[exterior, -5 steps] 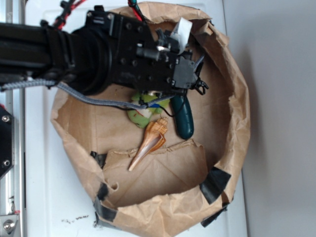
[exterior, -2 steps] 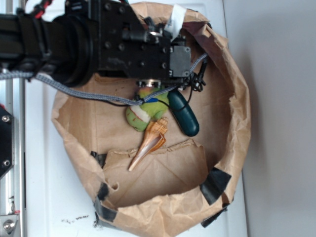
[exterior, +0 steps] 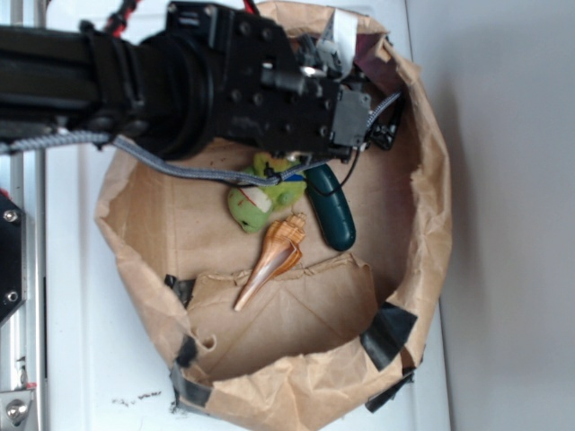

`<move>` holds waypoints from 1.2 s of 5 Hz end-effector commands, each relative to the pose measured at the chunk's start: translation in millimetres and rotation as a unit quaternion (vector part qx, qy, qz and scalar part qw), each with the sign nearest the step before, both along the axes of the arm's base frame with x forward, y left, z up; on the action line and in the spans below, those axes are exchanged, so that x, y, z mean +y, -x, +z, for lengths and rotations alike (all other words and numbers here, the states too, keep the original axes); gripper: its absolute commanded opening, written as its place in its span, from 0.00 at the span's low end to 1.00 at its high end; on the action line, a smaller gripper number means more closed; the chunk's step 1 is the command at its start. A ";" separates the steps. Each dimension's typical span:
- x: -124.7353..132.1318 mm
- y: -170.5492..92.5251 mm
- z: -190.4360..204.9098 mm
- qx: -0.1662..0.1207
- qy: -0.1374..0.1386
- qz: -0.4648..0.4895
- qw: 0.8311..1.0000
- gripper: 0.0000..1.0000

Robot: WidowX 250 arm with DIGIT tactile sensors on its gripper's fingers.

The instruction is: Grab the rock.

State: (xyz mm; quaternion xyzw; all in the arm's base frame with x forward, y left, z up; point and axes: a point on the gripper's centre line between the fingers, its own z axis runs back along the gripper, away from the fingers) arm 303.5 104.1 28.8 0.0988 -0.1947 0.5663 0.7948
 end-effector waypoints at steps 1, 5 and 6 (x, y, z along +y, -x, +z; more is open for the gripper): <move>13.7 -8.8 6.2 -0.028 -0.017 0.026 0.999 1.00; 12.5 -11.9 1.4 -0.020 -0.012 0.022 0.999 0.00; 8.6 -7.3 7.0 -0.021 0.002 0.005 1.000 0.00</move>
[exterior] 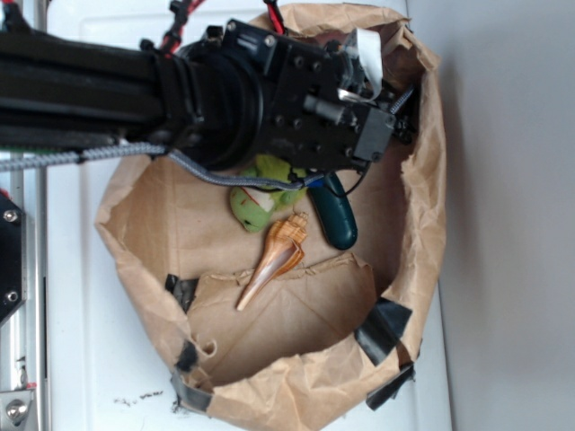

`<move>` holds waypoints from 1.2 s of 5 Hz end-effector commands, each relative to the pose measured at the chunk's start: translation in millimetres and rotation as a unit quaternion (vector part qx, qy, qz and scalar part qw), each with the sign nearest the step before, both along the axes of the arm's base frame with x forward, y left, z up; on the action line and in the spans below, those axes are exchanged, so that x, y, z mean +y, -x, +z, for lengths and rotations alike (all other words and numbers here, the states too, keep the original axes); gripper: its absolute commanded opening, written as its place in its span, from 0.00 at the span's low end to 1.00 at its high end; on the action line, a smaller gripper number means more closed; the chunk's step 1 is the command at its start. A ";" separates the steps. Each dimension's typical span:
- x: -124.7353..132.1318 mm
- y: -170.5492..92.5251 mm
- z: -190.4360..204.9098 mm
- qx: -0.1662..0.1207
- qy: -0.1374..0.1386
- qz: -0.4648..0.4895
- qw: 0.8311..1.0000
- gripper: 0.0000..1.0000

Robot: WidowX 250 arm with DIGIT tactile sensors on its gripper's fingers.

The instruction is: Grab the rock.

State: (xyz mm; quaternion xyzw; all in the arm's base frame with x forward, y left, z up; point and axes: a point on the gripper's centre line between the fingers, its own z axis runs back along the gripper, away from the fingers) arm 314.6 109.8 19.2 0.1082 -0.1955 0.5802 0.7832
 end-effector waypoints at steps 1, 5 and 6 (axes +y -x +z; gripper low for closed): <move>-9.7 18.3 35.7 -0.018 0.047 -0.073 0.996 0.00; -25.2 82.8 115.3 0.057 0.193 -0.298 0.933 0.00; -31.1 96.3 119.0 0.063 0.200 -0.364 0.907 0.00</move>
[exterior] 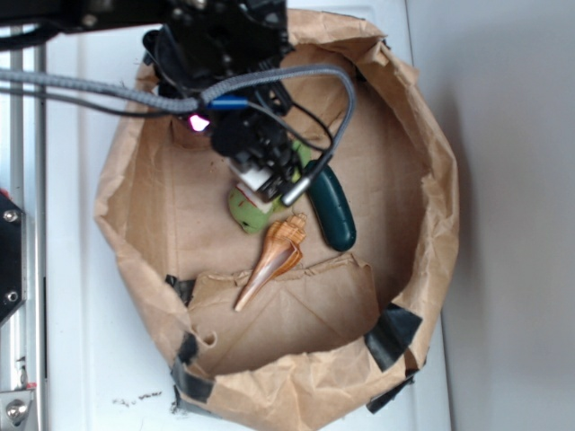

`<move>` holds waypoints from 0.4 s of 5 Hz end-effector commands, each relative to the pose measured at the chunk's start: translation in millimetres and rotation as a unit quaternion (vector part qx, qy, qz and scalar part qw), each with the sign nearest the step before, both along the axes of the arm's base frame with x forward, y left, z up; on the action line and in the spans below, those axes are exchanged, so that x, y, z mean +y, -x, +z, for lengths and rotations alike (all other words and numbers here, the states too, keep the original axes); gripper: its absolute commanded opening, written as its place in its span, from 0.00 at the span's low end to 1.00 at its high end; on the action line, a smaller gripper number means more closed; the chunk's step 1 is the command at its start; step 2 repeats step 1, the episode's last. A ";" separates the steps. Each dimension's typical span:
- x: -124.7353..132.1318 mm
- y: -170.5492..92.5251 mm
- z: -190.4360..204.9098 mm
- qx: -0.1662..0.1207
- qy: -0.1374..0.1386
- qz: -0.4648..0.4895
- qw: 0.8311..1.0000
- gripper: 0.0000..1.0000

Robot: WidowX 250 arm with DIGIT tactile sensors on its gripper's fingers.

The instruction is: Grab the rock.

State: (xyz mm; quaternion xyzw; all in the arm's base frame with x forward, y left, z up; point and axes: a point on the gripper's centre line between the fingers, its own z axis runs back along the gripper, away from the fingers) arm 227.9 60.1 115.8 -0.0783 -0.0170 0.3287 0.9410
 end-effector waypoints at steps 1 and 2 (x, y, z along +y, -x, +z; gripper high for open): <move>9.4 16.9 25.2 -0.078 -0.019 -0.086 0.993 0.00; 9.4 16.9 25.2 -0.078 -0.019 -0.086 0.993 0.00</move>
